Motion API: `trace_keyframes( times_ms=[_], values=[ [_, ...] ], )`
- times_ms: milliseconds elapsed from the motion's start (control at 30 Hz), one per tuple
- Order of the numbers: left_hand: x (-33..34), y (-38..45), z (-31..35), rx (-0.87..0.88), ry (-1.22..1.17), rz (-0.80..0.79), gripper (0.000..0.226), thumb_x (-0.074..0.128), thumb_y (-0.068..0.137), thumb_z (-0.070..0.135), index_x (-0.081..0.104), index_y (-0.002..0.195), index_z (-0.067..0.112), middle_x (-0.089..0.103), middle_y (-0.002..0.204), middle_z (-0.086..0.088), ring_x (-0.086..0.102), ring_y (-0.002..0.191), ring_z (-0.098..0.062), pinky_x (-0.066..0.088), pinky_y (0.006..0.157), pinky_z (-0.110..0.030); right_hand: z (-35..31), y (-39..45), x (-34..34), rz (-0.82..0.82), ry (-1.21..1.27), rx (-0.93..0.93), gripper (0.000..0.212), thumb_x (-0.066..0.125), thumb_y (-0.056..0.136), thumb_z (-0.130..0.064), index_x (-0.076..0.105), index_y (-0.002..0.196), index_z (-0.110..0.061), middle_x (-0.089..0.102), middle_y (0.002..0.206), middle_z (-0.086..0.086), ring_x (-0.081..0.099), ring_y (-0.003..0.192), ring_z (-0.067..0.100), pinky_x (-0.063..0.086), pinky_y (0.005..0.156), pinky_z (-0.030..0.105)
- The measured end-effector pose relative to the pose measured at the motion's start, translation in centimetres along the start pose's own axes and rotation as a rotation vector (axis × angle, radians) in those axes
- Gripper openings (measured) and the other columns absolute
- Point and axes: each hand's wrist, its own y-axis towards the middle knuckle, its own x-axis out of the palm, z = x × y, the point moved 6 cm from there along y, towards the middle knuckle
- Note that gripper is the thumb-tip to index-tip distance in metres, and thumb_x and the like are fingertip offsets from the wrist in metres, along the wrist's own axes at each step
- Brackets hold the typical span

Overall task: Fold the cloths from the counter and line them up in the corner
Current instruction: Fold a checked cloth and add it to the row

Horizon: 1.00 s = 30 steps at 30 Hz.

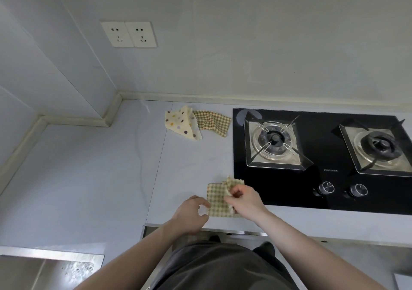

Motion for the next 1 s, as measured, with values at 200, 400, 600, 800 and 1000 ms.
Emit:
trace_keyframes(
  times_ms=[200, 400, 600, 800, 1000],
  values=[
    [-1.5, 0.2, -1.0, -0.096, -0.042, 0.078, 0.035, 0.060, 0.090, 0.024, 0.066, 0.123, 0.034, 0.060, 0.129, 0.015, 0.059, 0.111, -0.007, 0.046, 0.086, -0.020, 0.3, 0.4, 2.6, -0.154, -0.006, 0.012, 0.024, 0.076, 0.088, -0.036, 0.072, 0.108, -0.026, 0.071, 0.104, -0.007, 0.074, 0.088, 0.014, 0.064, 0.081, 0.033],
    [-2.0, 2.4, 1.2, -0.100, -0.041, 0.095, 0.043, 0.062, 0.090, 0.026, 0.058, 0.133, 0.029, 0.051, 0.134, 0.009, 0.061, 0.109, -0.016, 0.057, 0.088, -0.034, 3.2, -1.2, -0.5, -0.075, 0.060, 0.035, 0.014, 0.072, 0.093, -0.028, 0.071, 0.106, -0.024, 0.069, 0.110, -0.002, 0.073, 0.090, 0.021, 0.063, 0.074, 0.031],
    [-0.8, 6.1, 4.6, -0.054, 0.220, 0.044, 0.071, 0.062, 0.092, 0.036, 0.033, 0.156, 0.025, 0.034, 0.158, 0.006, 0.033, 0.144, -0.022, 0.050, 0.103, -0.039, 6.3, -3.0, -3.2, 0.017, 0.108, 0.086, 0.012, 0.070, 0.092, -0.026, 0.072, 0.104, -0.026, 0.069, 0.110, -0.008, 0.073, 0.082, 0.016, 0.061, 0.074, 0.032],
    [-0.3, 7.6, 4.7, -0.114, 0.262, 0.007, 0.055, 0.073, 0.081, 0.030, 0.055, 0.132, 0.024, 0.059, 0.126, 0.002, 0.051, 0.122, -0.022, 0.054, 0.088, -0.036, 6.9, -3.6, -3.9, 0.061, 0.133, 0.087, 0.013, 0.069, 0.092, -0.025, 0.071, 0.104, -0.029, 0.068, 0.110, -0.010, 0.072, 0.083, 0.011, 0.061, 0.077, 0.026],
    [-1.1, 5.9, 3.9, -0.080, -0.042, 0.073, 0.020, 0.071, 0.080, 0.022, 0.068, 0.090, 0.039, 0.059, 0.111, 0.009, 0.061, 0.092, -0.014, 0.049, 0.066, -0.024, 6.5, -2.9, -3.3, 0.060, 0.118, 0.072, 0.036, 0.075, 0.088, -0.030, 0.060, 0.121, -0.032, 0.062, 0.118, -0.012, 0.072, 0.085, 0.014, 0.060, 0.068, 0.025]
  ],
)
